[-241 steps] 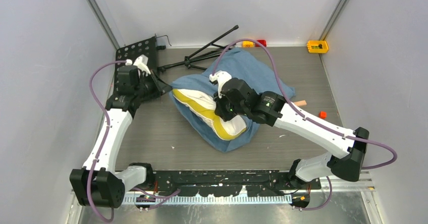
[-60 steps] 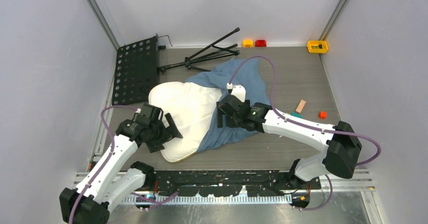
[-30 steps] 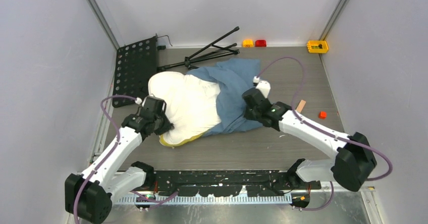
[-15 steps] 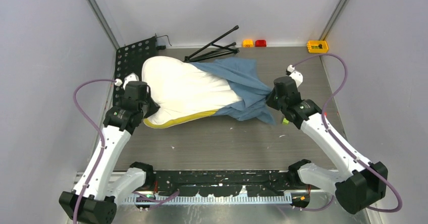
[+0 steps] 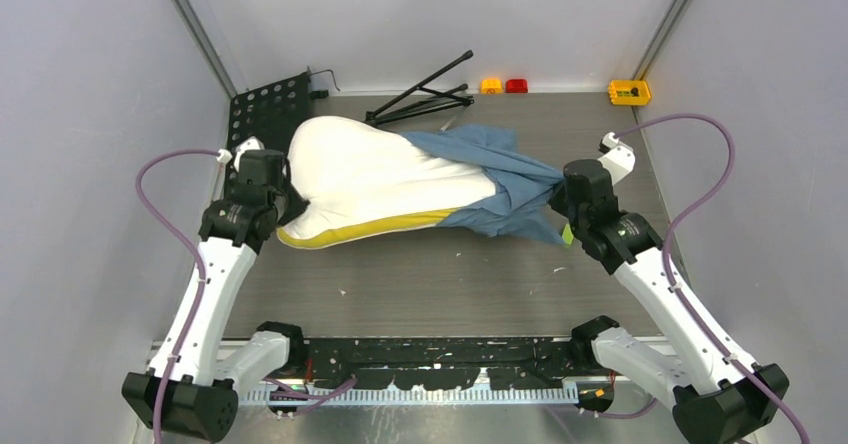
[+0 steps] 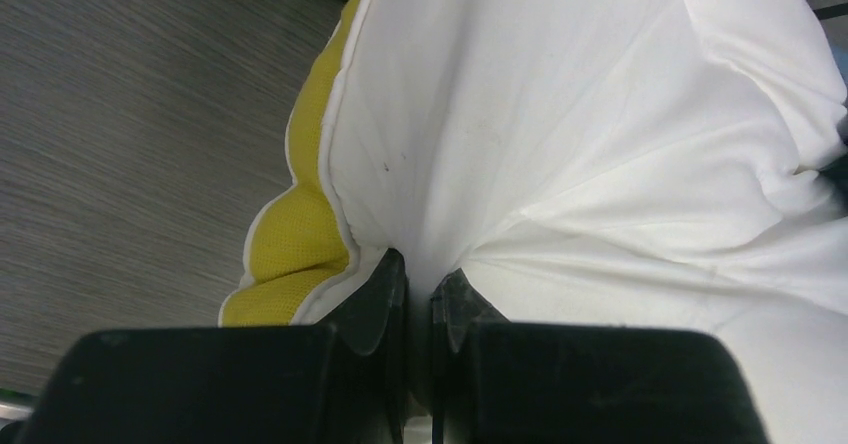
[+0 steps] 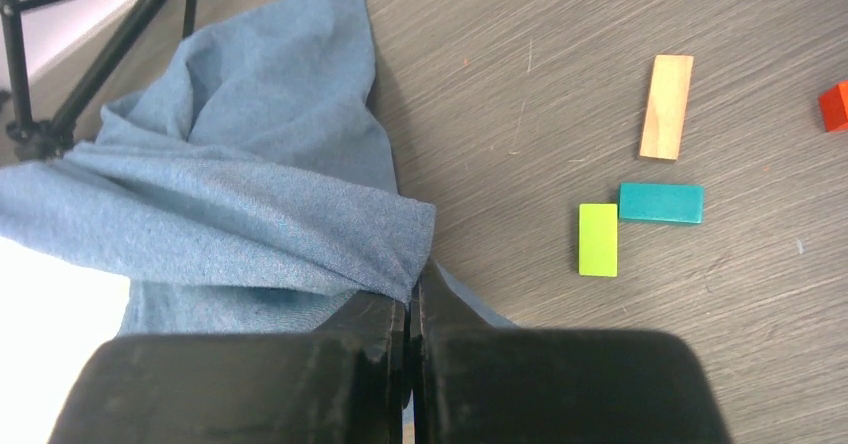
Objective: Remove the pillowcase from the pillow
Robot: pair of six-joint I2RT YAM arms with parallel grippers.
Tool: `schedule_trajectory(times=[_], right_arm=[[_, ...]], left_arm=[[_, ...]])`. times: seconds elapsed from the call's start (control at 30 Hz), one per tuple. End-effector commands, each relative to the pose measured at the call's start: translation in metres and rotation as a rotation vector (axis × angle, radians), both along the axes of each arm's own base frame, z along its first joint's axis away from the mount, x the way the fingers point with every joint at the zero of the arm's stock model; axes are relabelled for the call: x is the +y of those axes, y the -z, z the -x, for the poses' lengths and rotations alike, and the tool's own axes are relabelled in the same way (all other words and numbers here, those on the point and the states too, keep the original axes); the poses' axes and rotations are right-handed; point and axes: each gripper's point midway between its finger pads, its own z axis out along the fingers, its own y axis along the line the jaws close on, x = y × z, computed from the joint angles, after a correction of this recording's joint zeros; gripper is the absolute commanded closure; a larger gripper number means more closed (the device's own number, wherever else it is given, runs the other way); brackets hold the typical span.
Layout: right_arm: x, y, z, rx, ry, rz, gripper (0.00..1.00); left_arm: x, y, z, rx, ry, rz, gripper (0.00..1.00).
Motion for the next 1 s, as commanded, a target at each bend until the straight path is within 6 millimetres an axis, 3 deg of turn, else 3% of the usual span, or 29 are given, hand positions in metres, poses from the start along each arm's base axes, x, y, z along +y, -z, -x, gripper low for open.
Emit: schedule_trajectory(times=[0.0, 0.17, 0.2, 0.27, 0.3, 0.33, 0.37, 0.43, 0.5, 0.6, 0.7, 0.83, 0.97], right_arm=[[-0.051, -0.023, -0.002, -0.041, 0.148, 0.168, 0.99], [0.020, -0.001, -0.016, 0.046, -0.243, 0.055, 0.83], [0.034, 0.002, -0.017, 0.065, -0.314, 0.027, 0.74], [0.056, 0.006, -0.013, 0.102, -0.431, -0.018, 0.35], [0.062, 0.007, -0.011, 0.112, -0.466, -0.032, 0.26], [0.065, 0.006, -0.010, 0.113, -0.484, -0.038, 0.22], [0.065, 0.005, -0.010, 0.108, -0.490, -0.035, 0.20], [0.072, 0.000, -0.007, 0.095, -0.538, -0.046, 0.18], [0.078, -0.005, -0.008, 0.092, -0.573, -0.054, 0.17], [0.094, -0.011, -0.012, 0.101, -0.641, -0.100, 0.14], [0.118, -0.016, -0.020, 0.110, -0.720, -0.118, 0.13], [0.156, -0.014, -0.033, 0.150, -0.799, 0.045, 0.12], [0.187, -0.006, -0.061, 0.176, -0.818, 0.187, 0.12]], left_arm=[[0.060, -0.025, -0.007, -0.073, -0.208, -0.174, 1.00], [0.007, -0.002, -0.032, -0.083, 0.018, 0.011, 1.00], [0.002, 0.005, -0.033, -0.060, 0.040, 0.025, 1.00], [0.001, 0.013, -0.033, -0.010, 0.058, 0.014, 1.00], [0.004, 0.015, -0.032, 0.012, 0.055, -0.003, 0.98], [0.009, 0.015, -0.031, 0.022, 0.043, -0.026, 0.90], [0.013, 0.013, -0.030, 0.023, 0.029, -0.048, 0.76], [0.022, 0.007, -0.028, 0.008, -0.007, -0.078, 0.36], [0.025, 0.000, -0.025, -0.010, -0.025, -0.087, 0.03], [0.016, -0.008, -0.025, -0.027, 0.028, -0.085, 0.00], [-0.012, -0.012, -0.031, -0.022, 0.152, -0.089, 0.00], [-0.043, -0.004, -0.044, 0.032, 0.282, -0.166, 0.00], [-0.057, 0.001, -0.067, 0.030, 0.328, -0.184, 0.00]])
